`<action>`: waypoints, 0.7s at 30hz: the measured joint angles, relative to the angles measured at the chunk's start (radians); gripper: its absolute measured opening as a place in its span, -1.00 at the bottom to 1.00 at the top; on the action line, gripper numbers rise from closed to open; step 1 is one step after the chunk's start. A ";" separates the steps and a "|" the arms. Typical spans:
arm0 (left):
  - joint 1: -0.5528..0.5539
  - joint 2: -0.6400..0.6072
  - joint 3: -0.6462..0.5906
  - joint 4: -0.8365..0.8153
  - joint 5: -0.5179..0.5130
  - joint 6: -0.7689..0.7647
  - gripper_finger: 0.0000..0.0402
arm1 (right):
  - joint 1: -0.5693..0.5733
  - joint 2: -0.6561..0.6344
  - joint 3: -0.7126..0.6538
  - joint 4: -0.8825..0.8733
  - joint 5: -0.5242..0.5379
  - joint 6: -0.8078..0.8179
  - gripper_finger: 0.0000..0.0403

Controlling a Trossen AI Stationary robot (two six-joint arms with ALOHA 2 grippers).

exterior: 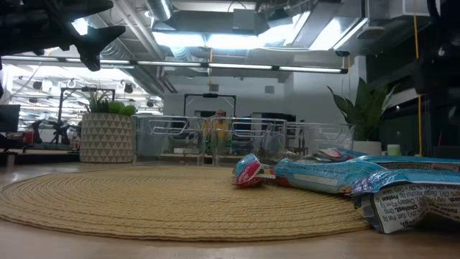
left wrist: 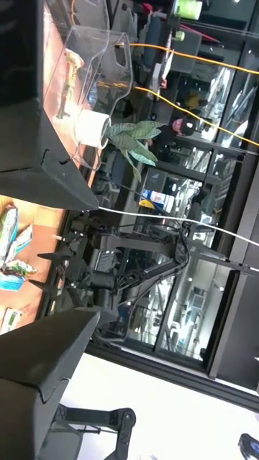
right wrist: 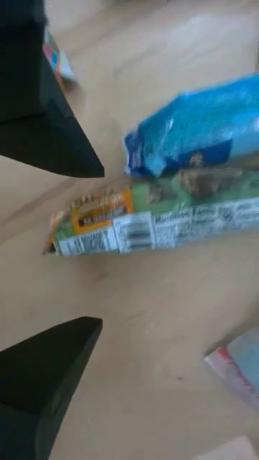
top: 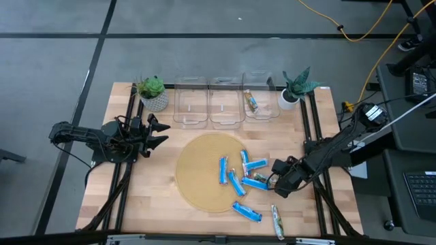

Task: Pick and place Granola Bars by type
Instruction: Put the top yellow granola bar into the right transparent bin

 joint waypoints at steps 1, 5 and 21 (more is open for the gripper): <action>0.000 0.000 0.000 0.000 0.000 0.000 0.13 | -0.002 0.013 0.000 0.010 -0.002 -0.001 0.66; 0.000 0.000 0.000 0.000 0.000 0.000 0.13 | -0.004 0.067 0.000 0.025 -0.019 -0.003 0.66; 0.000 0.000 0.000 0.000 0.000 0.000 0.13 | -0.004 0.113 0.002 -0.001 0.008 0.002 -0.09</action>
